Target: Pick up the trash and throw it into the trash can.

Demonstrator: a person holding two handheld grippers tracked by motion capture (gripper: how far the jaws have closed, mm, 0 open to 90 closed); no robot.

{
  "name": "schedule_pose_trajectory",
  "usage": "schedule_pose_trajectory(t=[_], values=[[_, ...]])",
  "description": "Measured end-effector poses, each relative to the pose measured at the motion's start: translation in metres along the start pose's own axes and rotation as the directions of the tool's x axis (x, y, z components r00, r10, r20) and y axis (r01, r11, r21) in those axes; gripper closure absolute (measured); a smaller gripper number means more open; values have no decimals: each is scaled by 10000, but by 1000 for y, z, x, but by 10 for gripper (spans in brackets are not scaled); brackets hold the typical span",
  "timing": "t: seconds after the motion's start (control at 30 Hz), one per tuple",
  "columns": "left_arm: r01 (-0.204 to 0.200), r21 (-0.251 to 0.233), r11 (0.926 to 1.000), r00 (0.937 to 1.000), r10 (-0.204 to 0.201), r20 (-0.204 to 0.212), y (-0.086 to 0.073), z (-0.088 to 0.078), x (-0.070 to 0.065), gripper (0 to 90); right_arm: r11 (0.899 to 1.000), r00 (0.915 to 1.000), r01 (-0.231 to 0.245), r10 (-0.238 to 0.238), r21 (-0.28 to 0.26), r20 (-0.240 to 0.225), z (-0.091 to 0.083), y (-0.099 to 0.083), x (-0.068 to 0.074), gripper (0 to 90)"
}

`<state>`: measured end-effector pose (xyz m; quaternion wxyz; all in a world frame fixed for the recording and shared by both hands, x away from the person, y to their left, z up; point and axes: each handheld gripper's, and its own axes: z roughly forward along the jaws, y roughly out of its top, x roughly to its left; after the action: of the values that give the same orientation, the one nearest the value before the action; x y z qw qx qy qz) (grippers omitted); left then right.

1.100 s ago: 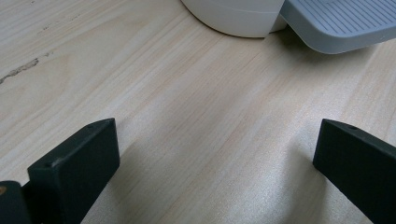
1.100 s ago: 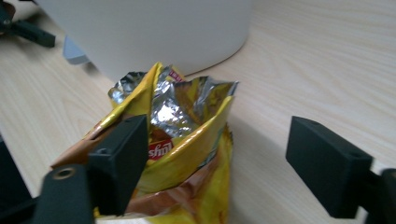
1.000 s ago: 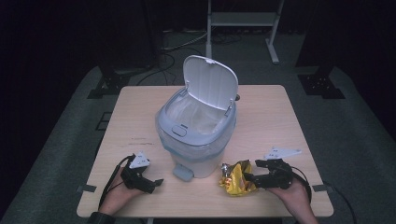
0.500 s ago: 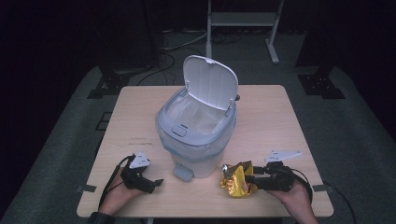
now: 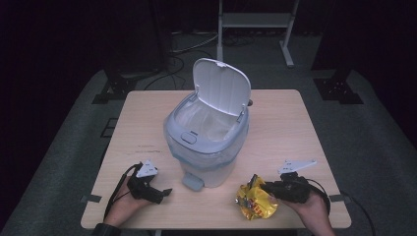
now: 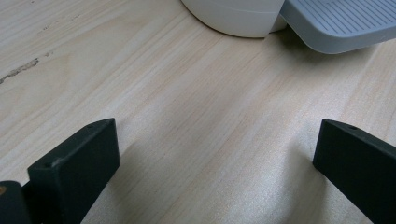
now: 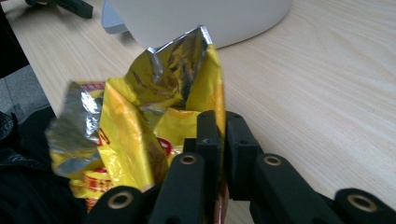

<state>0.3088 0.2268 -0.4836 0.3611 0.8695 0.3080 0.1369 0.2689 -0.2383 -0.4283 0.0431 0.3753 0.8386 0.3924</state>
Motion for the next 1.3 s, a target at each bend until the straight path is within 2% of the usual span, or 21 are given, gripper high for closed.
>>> schedule_pose_trajectory(t=[0.3, 0.8, 1.0, 1.3], values=[[-1, 1, 10000, 10000, 1, 2, 0, 0, 0, 0, 9999, 9999, -49, 50, 89, -118, -2, 1, -6, 886], [5, 1, 10000, 10000, -5, 3, 0, 0, 0, 0, 9994, 9998, 67, -73, -336, -176, -9, 9, -18, 885], [7, 1, 10000, 10000, -7, -1, 0, 0, 0, 0, 9978, 9991, 185, -209, -631, -375, -17, 16, -20, 885], [7, 1, 10000, 10000, -7, -1, 0, 0, 0, 0, 9948, 9987, 301, -339, -969, -376, -28, 28, -23, 886]])
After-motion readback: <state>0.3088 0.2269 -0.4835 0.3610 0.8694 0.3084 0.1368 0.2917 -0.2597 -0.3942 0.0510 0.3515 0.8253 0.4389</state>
